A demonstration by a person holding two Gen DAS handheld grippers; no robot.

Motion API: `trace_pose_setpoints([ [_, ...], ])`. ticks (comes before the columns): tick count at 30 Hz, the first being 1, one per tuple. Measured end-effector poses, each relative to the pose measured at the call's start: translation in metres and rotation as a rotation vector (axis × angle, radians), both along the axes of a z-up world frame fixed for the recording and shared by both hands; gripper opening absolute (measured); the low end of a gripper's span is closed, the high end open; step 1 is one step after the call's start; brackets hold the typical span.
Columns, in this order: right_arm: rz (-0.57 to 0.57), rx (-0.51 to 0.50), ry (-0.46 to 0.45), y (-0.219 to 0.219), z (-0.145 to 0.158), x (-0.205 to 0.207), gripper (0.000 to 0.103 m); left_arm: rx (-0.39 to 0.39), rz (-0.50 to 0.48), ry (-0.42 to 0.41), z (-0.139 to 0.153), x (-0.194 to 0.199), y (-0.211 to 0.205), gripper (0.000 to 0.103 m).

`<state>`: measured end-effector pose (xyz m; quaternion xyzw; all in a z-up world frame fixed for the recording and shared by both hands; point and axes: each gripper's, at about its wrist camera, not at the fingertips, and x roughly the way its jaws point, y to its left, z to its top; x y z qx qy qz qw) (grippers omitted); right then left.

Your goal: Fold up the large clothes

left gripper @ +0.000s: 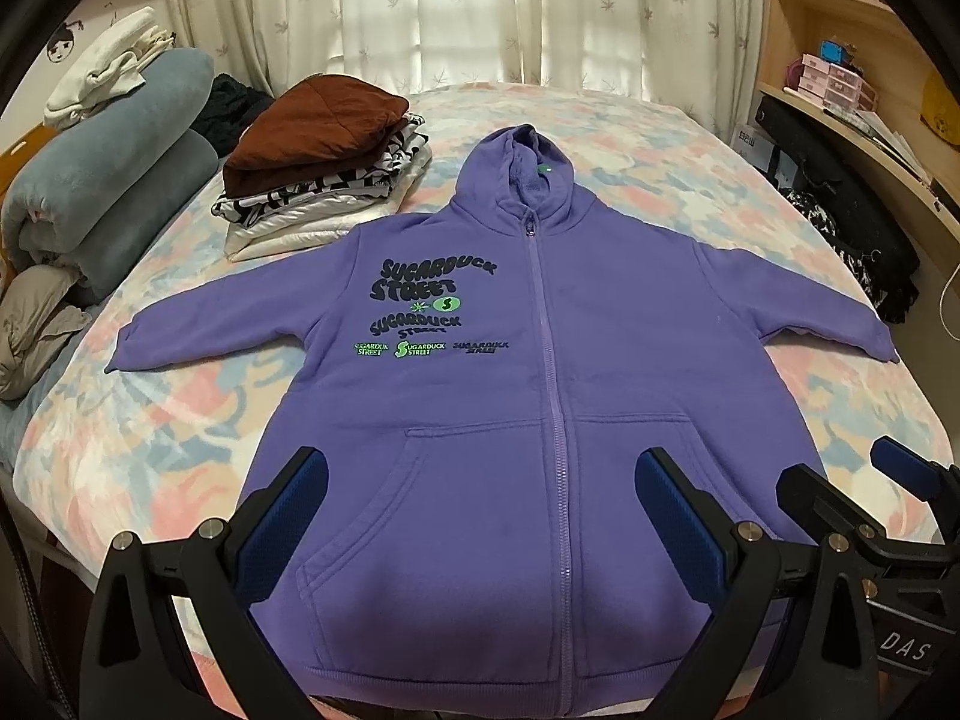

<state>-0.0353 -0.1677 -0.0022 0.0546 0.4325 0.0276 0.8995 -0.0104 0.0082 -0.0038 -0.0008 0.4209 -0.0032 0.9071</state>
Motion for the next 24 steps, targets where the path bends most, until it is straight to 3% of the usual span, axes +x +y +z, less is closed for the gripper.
trace_pose_setpoints([
  [14, 0.045, -0.016, -0.009, -0.002, -0.001, 0.014, 0.103, -0.027, 0.018, 0.033, -0.006, 0.021, 0.0, 0.102],
  [19, 0.063, -0.002, -0.025, -0.012, 0.008, 0.025, 0.103, -0.07, -0.004, 0.029, 0.0, 0.037, -0.006, 0.102],
  [24, 0.033, -0.043, -0.08, -0.032, 0.026, 0.037, 0.103, -0.059, -0.003, 0.003, 0.014, 0.056, -0.016, 0.102],
])
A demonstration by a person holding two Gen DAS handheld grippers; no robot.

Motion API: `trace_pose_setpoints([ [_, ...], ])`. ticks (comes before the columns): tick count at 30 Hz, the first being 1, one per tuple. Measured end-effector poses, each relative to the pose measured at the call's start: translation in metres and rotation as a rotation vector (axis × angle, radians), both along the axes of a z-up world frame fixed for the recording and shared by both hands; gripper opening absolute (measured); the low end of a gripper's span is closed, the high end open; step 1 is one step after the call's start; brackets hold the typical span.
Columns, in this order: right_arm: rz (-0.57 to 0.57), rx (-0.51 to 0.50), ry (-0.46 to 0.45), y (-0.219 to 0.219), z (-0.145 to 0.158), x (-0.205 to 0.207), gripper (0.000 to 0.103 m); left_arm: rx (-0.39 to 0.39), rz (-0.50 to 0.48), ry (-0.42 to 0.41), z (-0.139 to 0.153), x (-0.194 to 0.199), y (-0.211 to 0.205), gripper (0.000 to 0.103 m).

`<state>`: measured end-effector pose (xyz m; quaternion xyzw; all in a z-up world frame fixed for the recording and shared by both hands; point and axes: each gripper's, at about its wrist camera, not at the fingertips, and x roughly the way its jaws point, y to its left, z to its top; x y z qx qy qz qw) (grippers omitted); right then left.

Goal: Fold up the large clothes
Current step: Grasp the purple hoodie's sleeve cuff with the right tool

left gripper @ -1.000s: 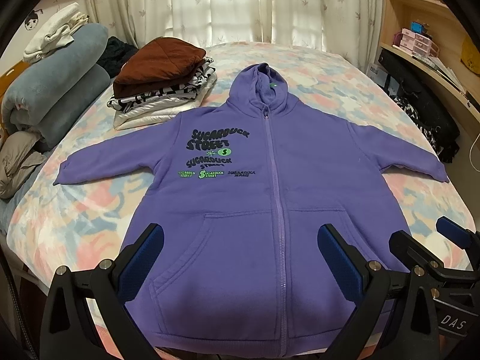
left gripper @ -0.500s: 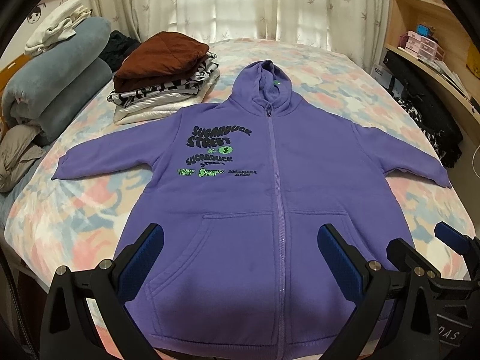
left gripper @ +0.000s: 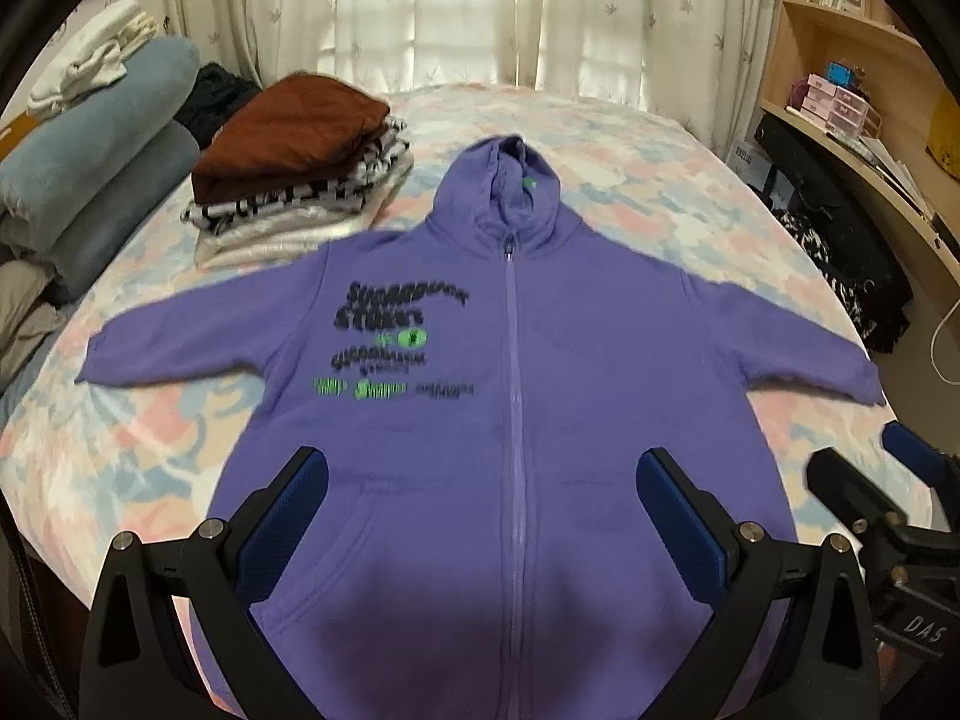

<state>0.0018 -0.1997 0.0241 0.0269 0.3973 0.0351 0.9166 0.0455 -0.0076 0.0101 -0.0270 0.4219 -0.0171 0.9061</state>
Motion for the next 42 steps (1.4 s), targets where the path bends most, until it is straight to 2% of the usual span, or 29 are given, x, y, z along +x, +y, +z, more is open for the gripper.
trace_pose_setpoints([
  [7, -0.037, -0.06, -0.083, -0.034, 0.036, 0.018, 0.103, 0.007, -0.055, -0.106, 0.039, 0.027, -0.016, 0.102],
  [12, -0.077, -0.084, -0.141, -0.062, 0.062, 0.028, 0.103, 0.043, -0.021, -0.152, 0.059, 0.049, -0.026, 0.102],
  [16, -0.119, -0.141, -0.181, -0.081, 0.075, 0.038, 0.103, 0.033, -0.029, -0.171, 0.068, 0.065, -0.039, 0.102],
  [20, -0.163, -0.208, -0.195, -0.097, 0.077, 0.045, 0.103, 0.035, -0.038, -0.165, 0.064, 0.085, -0.06, 0.102],
  [25, -0.2, -0.185, -0.145, -0.129, 0.059, 0.063, 0.103, 0.028, -0.085, -0.146, 0.042, 0.112, -0.092, 0.102],
  [29, -0.246, -0.143, -0.095, -0.163, 0.032, 0.08, 0.102, 0.034, -0.13, -0.125, 0.02, 0.134, -0.124, 0.102],
  [31, -0.264, -0.118, -0.071, -0.178, 0.017, 0.088, 0.099, 0.043, -0.136, -0.104, 0.008, 0.145, -0.138, 0.102],
  [34, -0.298, -0.052, -0.014, -0.206, -0.01, 0.103, 0.087, 0.057, -0.148, -0.048, -0.018, 0.168, -0.161, 0.102],
  [39, -0.389, 0.103, 0.094, -0.264, -0.061, 0.122, 0.079, 0.026, -0.154, 0.023, -0.057, 0.198, -0.189, 0.102],
  [42, -0.454, 0.171, 0.128, -0.296, -0.088, 0.123, 0.078, -0.004, -0.153, 0.068, -0.079, 0.214, -0.202, 0.102],
])
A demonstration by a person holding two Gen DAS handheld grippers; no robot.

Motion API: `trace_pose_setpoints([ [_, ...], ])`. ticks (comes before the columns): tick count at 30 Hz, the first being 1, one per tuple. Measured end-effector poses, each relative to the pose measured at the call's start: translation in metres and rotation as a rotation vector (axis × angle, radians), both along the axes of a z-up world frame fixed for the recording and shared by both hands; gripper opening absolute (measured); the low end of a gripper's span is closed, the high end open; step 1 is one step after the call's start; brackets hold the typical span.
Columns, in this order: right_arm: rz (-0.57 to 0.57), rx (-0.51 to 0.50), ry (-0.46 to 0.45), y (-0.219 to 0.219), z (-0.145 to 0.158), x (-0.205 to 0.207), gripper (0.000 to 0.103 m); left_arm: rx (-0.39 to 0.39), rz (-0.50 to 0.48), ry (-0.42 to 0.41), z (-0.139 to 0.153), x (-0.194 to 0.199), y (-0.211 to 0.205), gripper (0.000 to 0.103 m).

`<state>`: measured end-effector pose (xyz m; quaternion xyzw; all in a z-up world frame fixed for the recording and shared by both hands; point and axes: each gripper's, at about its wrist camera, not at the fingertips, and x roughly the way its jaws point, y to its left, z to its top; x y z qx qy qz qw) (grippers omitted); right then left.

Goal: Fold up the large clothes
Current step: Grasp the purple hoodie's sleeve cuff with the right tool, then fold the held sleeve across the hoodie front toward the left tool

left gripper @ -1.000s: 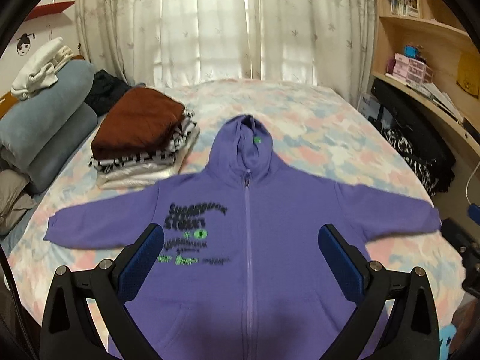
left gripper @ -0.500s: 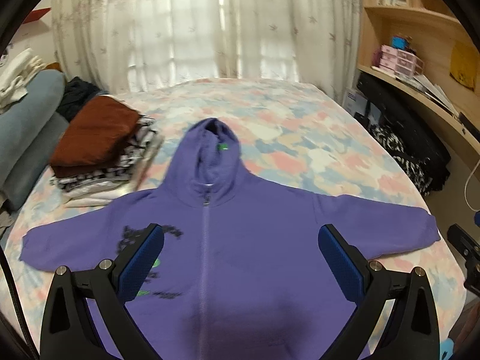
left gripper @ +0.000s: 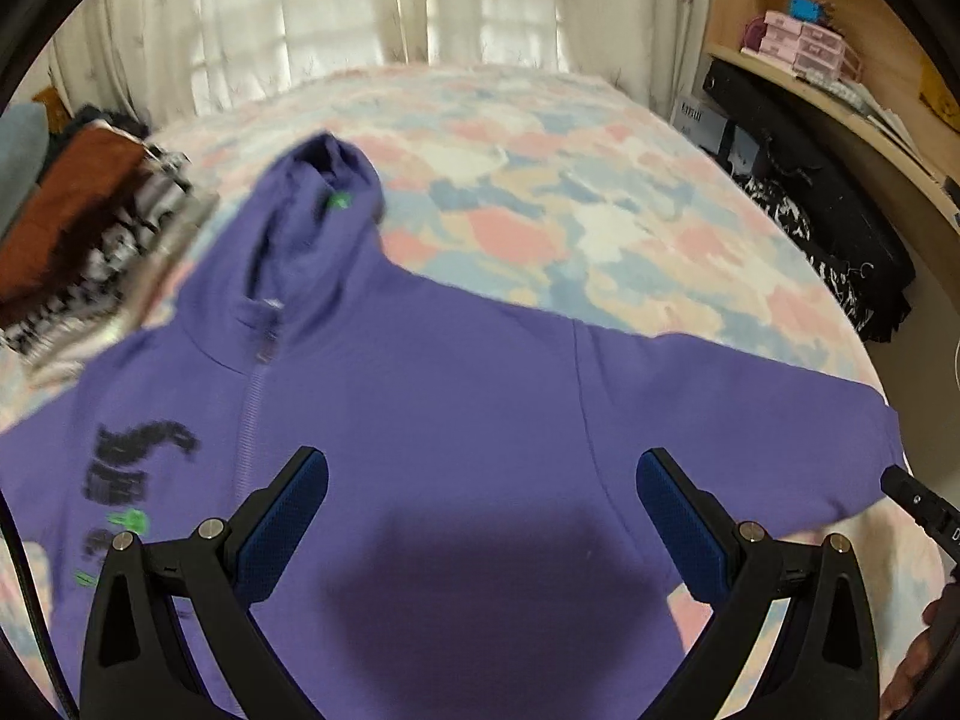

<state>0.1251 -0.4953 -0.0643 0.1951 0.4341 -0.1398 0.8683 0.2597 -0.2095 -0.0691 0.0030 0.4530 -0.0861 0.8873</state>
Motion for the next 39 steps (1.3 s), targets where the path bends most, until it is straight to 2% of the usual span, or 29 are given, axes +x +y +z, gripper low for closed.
trace_pose_setpoints([
  [3, -0.067, 0.076, 0.021, -0.029, -0.024, 0.0, 0.078, 0.0, -0.013, 0.022, -0.019, 0.011, -0.017, 0.102],
  [9, -0.209, 0.217, 0.025, -0.078, -0.064, -0.006, 0.078, 0.037, -0.063, -0.02, -0.036, 0.013, -0.043, 0.102],
  [12, -0.252, 0.302, -0.019, -0.092, -0.076, -0.007, 0.078, 0.034, -0.073, -0.005, -0.041, 0.016, -0.048, 0.102],
  [15, -0.283, 0.319, -0.039, -0.099, -0.078, 0.0, 0.078, 0.028, -0.085, 0.016, -0.041, 0.019, -0.047, 0.102],
  [17, -0.308, 0.3, -0.031, -0.103, -0.078, 0.007, 0.062, 0.025, -0.091, 0.016, -0.037, 0.018, -0.044, 0.102],
  [19, -0.296, 0.278, -0.012, -0.105, -0.076, 0.016, 0.022, 0.025, -0.086, 0.009, -0.032, 0.015, -0.038, 0.102],
  [21, -0.287, 0.278, -0.031, -0.103, -0.066, 0.02, 0.013, 0.029, -0.069, -0.001, -0.025, 0.013, -0.027, 0.102],
  [25, -0.225, 0.105, -0.137, -0.067, -0.003, 0.023, 0.012, 0.028, -0.039, -0.028, -0.007, 0.005, 0.002, 0.102],
  [27, -0.138, -0.001, -0.221, -0.027, 0.045, 0.025, 0.012, 0.034, -0.02, -0.054, 0.005, -0.001, 0.021, 0.102],
  [30, -0.003, -0.1, -0.303, 0.033, 0.097, 0.032, 0.012, 0.034, 0.015, -0.094, 0.023, -0.011, 0.056, 0.102],
  [33, 0.127, -0.144, -0.35, 0.096, 0.126, 0.042, 0.012, 0.031, 0.055, -0.118, 0.036, -0.019, 0.09, 0.102],
  [35, 0.19, -0.172, -0.355, 0.131, 0.131, 0.049, 0.012, 0.029, 0.075, -0.122, 0.041, -0.022, 0.112, 0.102],
  [37, 0.266, -0.207, -0.336, 0.175, 0.127, 0.061, 0.012, 0.03, 0.098, -0.123, 0.043, -0.026, 0.133, 0.102],
  [39, 0.338, -0.199, -0.294, 0.212, 0.112, 0.071, 0.013, 0.031, 0.119, -0.126, 0.044, -0.029, 0.154, 0.102],
])
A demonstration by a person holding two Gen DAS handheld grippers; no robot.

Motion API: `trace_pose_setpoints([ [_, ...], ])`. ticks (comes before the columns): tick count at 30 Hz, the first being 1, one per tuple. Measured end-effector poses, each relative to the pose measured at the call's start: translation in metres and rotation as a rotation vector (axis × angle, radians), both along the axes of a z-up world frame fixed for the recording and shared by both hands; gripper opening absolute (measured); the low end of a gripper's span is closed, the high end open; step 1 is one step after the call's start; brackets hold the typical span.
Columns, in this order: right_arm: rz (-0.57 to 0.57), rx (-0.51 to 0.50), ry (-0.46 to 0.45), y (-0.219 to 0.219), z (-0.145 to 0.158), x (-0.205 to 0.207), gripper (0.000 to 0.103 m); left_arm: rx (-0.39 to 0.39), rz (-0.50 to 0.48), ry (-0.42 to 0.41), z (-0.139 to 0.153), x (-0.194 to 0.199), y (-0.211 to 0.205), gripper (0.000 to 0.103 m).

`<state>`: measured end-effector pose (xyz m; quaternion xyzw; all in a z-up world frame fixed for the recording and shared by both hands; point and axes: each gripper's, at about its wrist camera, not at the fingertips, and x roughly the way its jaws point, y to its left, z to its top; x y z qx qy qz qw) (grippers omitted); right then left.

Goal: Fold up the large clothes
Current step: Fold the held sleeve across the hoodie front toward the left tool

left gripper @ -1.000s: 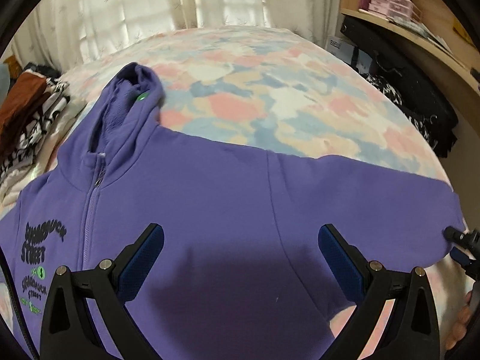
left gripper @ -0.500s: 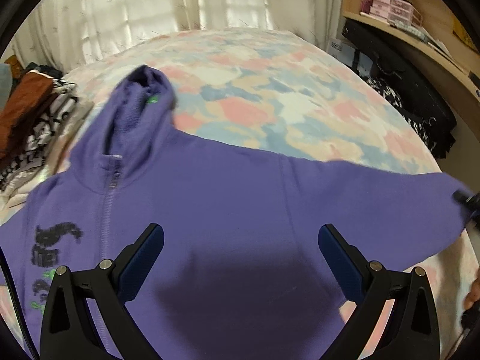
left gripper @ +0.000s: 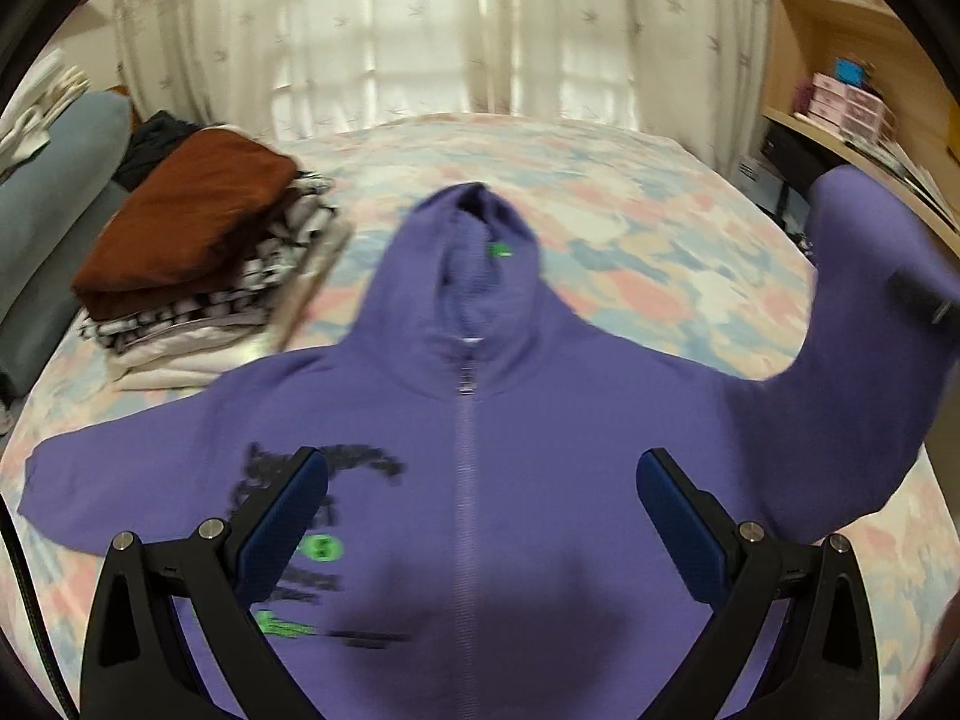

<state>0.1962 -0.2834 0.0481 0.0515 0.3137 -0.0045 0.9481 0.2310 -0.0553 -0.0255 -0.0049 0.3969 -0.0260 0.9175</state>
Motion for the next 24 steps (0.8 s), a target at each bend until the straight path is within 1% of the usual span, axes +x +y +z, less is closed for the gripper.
trace_pose_setpoints([
  [2, 0.056, 0.003, 0.054, 0.029, -0.019, 0.006, 0.017, 0.003, 0.025, 0.004, -0.003, -0.001, 0.019, 0.102],
  [3, 0.101, 0.012, 0.104, 0.047, -0.034, 0.011, 0.023, -0.001, 0.036, 0.011, -0.005, -0.001, 0.028, 0.102],
  [4, 0.125, 0.018, 0.132, 0.056, -0.044, 0.012, 0.033, -0.005, 0.043, 0.018, -0.008, 0.0, 0.035, 0.102],
  [5, 0.153, 0.021, 0.173, 0.069, -0.059, 0.013, 0.039, -0.011, 0.051, 0.029, -0.012, 0.001, 0.043, 0.102],
  [6, 0.17, 0.02, 0.199, 0.078, -0.069, 0.014, 0.049, -0.021, 0.054, 0.043, -0.017, 0.001, 0.05, 0.102],
  [7, 0.189, 0.019, 0.224, 0.086, -0.079, 0.013, 0.052, -0.029, 0.056, 0.054, -0.021, 0.002, 0.054, 0.102],
  [9, 0.205, 0.013, 0.266, 0.096, -0.095, 0.009, 0.052, -0.054, 0.056, 0.085, -0.031, 0.005, 0.064, 0.102],
  [12, 0.214, 0.046, 0.304, 0.094, -0.109, 0.004, 0.052, -0.102, 0.055, 0.125, -0.047, 0.01, 0.074, 0.102],
  [17, 0.166, 0.099, 0.316, 0.065, -0.117, -0.006, 0.052, -0.229, 0.034, 0.179, -0.071, 0.02, 0.086, 0.102],
  [19, 0.15, 0.13, 0.314, 0.05, -0.122, -0.01, 0.052, -0.28, 0.012, 0.217, -0.085, 0.027, 0.084, 0.102],
  [21, 0.14, 0.17, 0.315, 0.034, -0.127, -0.016, 0.052, -0.32, -0.003, 0.251, -0.098, 0.034, 0.08, 0.098],
  [24, 0.116, 0.233, 0.319, 0.016, -0.137, -0.028, 0.052, -0.342, -0.008, 0.308, -0.12, 0.049, 0.069, 0.095],
])
